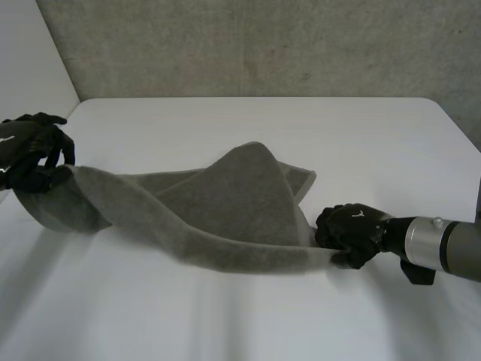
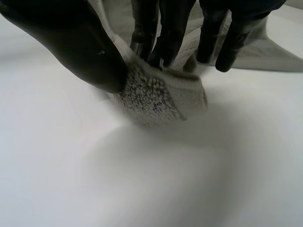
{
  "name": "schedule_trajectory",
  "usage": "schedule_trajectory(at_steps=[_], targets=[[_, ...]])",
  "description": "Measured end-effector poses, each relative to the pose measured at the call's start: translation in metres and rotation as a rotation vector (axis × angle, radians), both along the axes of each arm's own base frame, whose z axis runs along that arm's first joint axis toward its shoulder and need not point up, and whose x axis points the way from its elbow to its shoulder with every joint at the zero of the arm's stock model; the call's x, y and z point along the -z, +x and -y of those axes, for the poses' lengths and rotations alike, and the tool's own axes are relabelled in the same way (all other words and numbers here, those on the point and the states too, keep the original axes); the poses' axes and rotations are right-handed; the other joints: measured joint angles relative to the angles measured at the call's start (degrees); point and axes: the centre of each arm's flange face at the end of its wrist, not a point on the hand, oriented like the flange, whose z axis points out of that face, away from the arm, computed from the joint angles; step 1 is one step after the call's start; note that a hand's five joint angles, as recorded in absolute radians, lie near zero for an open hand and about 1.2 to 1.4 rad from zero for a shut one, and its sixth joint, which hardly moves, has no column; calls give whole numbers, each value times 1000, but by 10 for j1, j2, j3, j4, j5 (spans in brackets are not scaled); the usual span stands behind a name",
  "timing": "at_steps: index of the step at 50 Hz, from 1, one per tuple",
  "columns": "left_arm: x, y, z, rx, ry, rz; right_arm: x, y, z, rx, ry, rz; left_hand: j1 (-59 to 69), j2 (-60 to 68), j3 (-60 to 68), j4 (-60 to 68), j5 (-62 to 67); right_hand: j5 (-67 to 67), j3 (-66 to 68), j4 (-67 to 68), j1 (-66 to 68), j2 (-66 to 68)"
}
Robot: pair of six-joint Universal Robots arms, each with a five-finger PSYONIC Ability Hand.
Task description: Fold the towel.
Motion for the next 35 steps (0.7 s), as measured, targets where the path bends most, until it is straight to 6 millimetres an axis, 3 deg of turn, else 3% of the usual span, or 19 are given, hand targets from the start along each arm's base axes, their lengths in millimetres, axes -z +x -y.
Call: schedule_trajectory(at_steps=[3, 9, 12, 14, 15, 17, 18, 20, 23, 26, 29, 32, 35], targets=[[2, -4, 6, 34, -16, 38, -9, 1, 6, -58, -84, -59, 0, 0, 0, 0, 0, 0, 0, 0, 0, 0], [-4, -31, 40, 118, -124, 131, -45, 21, 50, -98, -424, -143, 0, 0, 0, 0, 0, 0, 0, 0, 2, 0], [-19, -58, 71, 97, -263, 172, -88, 43, 83, -40, -727, -94, 0, 0, 0, 0, 0, 0, 0, 0, 2, 0], [-38, -72, 88, 54, -387, 174, -126, 54, 100, 31, -941, -19, 2, 0, 0, 0, 0, 0, 0, 0, 2, 0], [-43, -75, 92, 43, -421, 170, -136, 56, 103, 52, -989, 2, 3, 0, 0, 0, 0, 0, 0, 0, 2, 0], [-77, -87, 105, -9, -612, 131, -186, 60, 112, 170, -1218, 123, 3, 0, 0, 0, 0, 0, 0, 0, 2, 0], [-87, -90, 106, -19, -664, 116, -200, 60, 113, 205, -1277, 162, 3, 0, 0, 0, 0, 0, 0, 0, 2, 0], [-122, -97, 104, -43, -835, 49, -244, 56, 109, 313, -1448, 299, 3, 0, 0, 0, 0, 0, 0, 0, 2, 0], [-179, -101, 82, -44, -1082, -96, -285, 47, 97, 410, -1593, 449, 3, 0, 0, 0, 0, 3, 0, 0, 2, 0], [-209, -99, 62, -20, -1192, -195, -291, 42, 91, 424, -1606, 482, 3, 0, 0, 0, 0, 5, 0, 0, 2, 0], [-217, -97, 52, 16, -1204, -255, -274, 42, 91, 387, -1528, 441, 3, 0, 0, 0, 0, 5, 0, 0, 2, 1], [-208, -97, 52, 50, -1158, -267, -253, 44, 92, 344, -1444, 394, 3, 1, 0, 0, 3, 5, 0, 0, 2, 6], [-176, -99, 60, 110, -1042, -233, -211, 45, 91, 265, -1288, 315, 3, 1, 0, 0, 5, 5, 0, 0, 3, 6]])
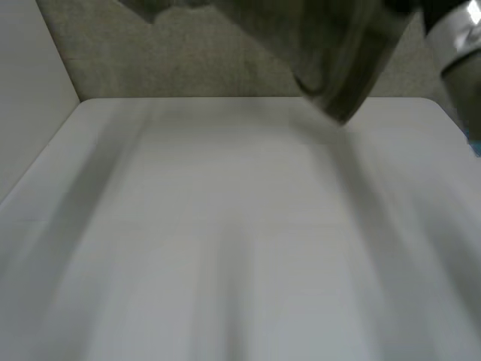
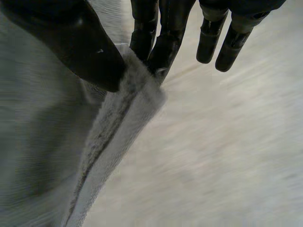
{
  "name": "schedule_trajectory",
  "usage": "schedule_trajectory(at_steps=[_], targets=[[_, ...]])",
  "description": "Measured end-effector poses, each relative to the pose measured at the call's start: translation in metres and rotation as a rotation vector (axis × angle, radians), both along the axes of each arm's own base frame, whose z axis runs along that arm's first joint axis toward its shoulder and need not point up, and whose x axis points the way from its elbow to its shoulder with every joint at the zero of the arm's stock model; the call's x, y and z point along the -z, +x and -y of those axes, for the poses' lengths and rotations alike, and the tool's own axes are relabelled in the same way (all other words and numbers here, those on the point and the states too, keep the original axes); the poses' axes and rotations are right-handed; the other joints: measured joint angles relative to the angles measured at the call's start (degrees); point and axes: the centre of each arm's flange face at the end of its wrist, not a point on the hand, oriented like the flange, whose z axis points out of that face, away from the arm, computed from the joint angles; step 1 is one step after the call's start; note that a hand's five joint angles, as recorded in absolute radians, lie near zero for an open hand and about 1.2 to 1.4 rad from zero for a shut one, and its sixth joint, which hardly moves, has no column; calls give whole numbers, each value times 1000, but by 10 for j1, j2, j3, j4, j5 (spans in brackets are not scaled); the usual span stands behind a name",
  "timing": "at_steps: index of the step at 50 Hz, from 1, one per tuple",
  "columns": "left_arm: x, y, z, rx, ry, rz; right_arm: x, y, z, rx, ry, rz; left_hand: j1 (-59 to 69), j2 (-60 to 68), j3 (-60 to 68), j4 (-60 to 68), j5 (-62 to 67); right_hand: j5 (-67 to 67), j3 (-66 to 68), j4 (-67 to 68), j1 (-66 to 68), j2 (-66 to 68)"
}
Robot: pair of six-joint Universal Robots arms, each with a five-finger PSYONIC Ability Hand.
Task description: Fold the towel.
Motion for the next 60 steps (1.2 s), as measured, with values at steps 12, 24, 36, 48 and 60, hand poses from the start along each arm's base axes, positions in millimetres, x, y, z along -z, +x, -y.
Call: schedule_trajectory(at_steps=[12, 24, 36, 48, 60], targets=[[195, 11, 20, 141, 542, 293, 151, -32, -29, -162, 528, -273, 0, 2, 0, 0, 0, 0, 0, 0, 2, 0], [273, 19, -5, 40, 726, 568, 200, -56, -59, -164, 713, -486, 0, 3, 0, 0, 0, 0, 0, 0, 2, 0], [210, 26, -53, 6, 795, 685, 138, -64, -93, -191, 867, -387, 0, 3, 0, 0, 0, 1, 0, 0, 2, 0], [115, 54, -92, -111, 762, 492, 99, -100, -84, -3, 938, -490, 0, 3, 0, 0, 0, 0, 0, 0, 2, 0], [153, 46, -22, -138, 916, 477, 122, -59, -7, 250, 623, -604, 0, 5, 0, 0, 0, 5, 0, 0, 3, 0]])
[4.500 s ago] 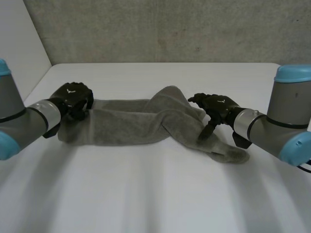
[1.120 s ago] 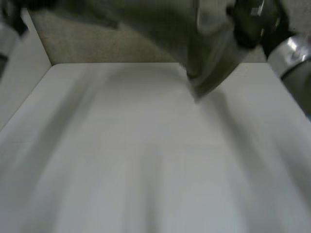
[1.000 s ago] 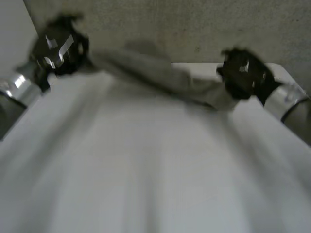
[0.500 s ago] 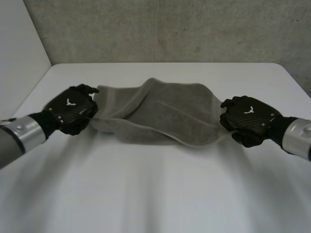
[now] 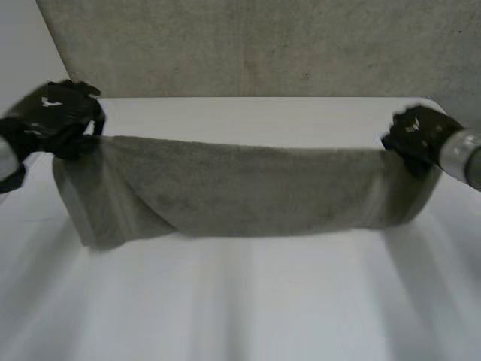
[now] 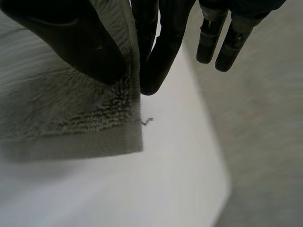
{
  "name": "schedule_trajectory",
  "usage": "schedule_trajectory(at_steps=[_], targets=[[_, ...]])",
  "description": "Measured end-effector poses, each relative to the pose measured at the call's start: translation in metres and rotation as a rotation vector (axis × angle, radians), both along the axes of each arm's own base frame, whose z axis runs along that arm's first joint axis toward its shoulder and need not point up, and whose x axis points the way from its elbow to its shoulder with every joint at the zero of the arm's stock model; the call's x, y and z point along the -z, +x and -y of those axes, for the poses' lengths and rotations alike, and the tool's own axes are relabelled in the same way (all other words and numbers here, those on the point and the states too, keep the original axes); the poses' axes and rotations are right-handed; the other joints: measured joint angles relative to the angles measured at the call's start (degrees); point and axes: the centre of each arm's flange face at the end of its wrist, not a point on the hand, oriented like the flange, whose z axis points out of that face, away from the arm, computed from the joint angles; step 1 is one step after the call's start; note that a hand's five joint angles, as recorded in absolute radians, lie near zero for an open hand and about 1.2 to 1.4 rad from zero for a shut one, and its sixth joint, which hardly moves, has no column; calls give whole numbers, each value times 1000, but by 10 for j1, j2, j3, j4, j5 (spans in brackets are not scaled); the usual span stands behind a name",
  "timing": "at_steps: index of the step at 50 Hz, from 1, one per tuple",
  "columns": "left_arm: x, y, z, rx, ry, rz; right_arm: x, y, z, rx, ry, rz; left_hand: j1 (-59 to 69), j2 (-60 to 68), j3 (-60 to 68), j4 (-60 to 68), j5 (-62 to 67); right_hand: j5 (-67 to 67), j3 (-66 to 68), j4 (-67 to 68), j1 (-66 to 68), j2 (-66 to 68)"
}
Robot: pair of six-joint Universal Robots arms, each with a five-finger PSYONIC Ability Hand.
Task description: Fold the towel.
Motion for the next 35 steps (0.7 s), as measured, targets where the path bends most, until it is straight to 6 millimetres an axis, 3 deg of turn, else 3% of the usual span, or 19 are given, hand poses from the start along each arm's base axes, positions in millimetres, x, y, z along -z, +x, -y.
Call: schedule_trajectory(at_steps=[4, 8, 11, 12, 15, 17, 21, 24, 28, 35], targets=[[17, -19, 34, -2, -28, 32, -25, 25, 20, -42, -262, 70, 0, 0, 0, 0, 1, 0, 0, 0, 2, 0], [5, -37, 67, -33, -204, 22, -74, 43, 33, -75, -564, 196, 0, 1, 0, 0, 1, 0, 0, 0, 3, 0], [-30, -50, 83, -64, -422, -55, -124, 49, 30, -91, -776, 327, 0, 1, 0, 0, 1, 0, 0, 0, 3, 0], [-39, -52, 84, -69, -465, -76, -130, 49, 28, -93, -800, 346, 0, 1, 0, 0, 1, 0, 0, 0, 3, 0], [-94, -56, 79, -77, -697, -220, -165, 45, 17, -106, -888, 453, 0, 1, 0, 0, 1, 0, 0, 0, 3, 0], [-122, -54, 70, -69, -796, -300, -172, 42, 12, -115, -875, 498, 0, 1, 0, 0, 1, 1, 0, 0, 3, 0], [-147, -46, 59, -49, -871, -383, -162, 39, 7, -126, -773, 535, 0, 1, 0, 0, 1, 1, 0, 0, 3, 0], [-140, -41, 62, -36, -848, -383, -143, 37, 7, -132, -675, 532, 0, 1, 0, 0, 1, 1, 0, 0, 3, 0], [-105, -33, 76, -17, -752, -337, -112, 34, 7, -141, -558, 506, 0, 1, 0, 0, 3, 1, 0, 0, 3, 0], [-11, -19, 89, 49, -487, -246, -52, 17, 10, -172, -362, 450, 0, 1, 0, 0, 3, 1, 0, 0, 4, 0]])
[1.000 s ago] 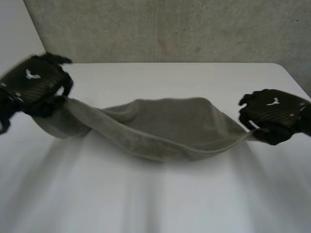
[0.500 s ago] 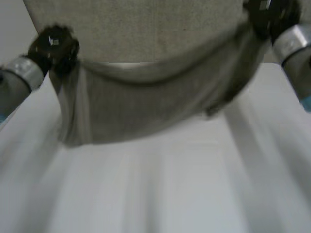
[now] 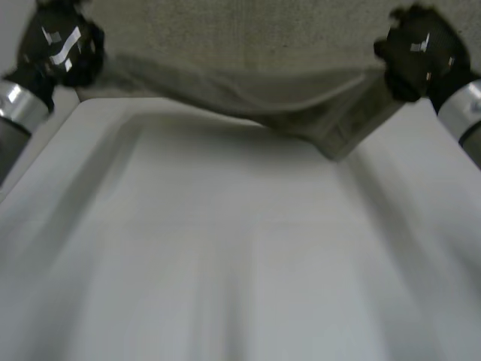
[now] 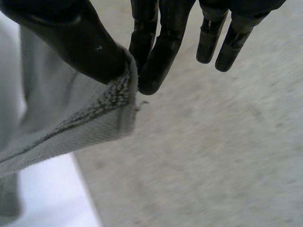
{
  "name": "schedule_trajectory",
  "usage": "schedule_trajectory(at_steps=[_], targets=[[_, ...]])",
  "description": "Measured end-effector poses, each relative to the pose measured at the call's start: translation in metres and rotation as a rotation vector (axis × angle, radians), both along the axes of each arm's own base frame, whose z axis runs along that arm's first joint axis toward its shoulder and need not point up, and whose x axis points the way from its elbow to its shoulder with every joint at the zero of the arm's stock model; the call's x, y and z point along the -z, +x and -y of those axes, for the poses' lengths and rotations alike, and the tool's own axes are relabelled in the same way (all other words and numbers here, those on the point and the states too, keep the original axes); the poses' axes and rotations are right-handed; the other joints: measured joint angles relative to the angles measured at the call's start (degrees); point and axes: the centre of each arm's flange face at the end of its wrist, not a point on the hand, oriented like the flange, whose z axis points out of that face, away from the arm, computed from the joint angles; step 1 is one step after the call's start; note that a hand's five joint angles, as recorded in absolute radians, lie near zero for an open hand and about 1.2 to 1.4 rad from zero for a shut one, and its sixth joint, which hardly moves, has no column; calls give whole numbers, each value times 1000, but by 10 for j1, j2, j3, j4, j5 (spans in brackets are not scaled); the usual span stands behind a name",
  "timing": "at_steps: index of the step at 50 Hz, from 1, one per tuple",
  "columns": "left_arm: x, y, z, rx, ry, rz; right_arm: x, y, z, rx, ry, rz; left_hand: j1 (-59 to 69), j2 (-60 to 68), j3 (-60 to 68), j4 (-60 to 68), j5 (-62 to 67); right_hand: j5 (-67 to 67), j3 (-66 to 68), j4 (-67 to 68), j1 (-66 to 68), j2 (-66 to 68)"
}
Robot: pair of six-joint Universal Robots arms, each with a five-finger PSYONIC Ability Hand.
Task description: Fold the towel.
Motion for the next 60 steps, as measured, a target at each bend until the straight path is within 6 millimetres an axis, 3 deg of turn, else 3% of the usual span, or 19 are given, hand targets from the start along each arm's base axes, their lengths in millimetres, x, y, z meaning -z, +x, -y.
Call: schedule_trajectory(at_steps=[7, 11, 15, 23, 28, 36, 44, 51, 60], targets=[[79, 17, -12, 31, 212, 72, 70, -16, -8, -87, 219, -57, 0, 0, 0, 0, 0, 0, 0, 0, 0, 0], [105, 25, -23, 21, 279, 130, 94, -26, -14, -95, 312, -91, 0, 0, 0, 0, 0, 0, 0, 0, 0, 0], [114, 31, -35, 10, 322, 195, 101, -32, -22, -93, 378, -126, 0, 0, 0, 0, 0, 0, 0, 0, 0, 0], [82, 35, -60, 2, 358, 282, 82, -31, -55, -181, 478, -187, 0, 0, 0, 0, 0, 0, 0, 0, 0, 0], [43, 44, -74, -15, 325, 281, 66, -29, -78, -245, 503, -223, 0, 0, 0, 0, 0, 0, 0, 0, 0, 0], [10, 55, -87, -50, 289, 255, 54, -38, -85, -127, 446, -336, 0, 0, 0, 0, 0, 0, 0, 0, 0, 0], [7, 54, -102, -49, 329, 232, 56, -39, -84, 47, 382, -401, 0, 0, 0, 0, 0, 0, 0, 0, 0, 0], [10, 50, -114, -40, 361, 230, 58, -22, -107, 62, 368, -423, 0, 0, 0, 0, 0, 0, 0, 0, 0, 0], [22, 48, -127, -25, 436, 225, 55, -25, -118, 53, 414, -448, 0, 0, 0, 0, 0, 0, 0, 0, 0, 0]])
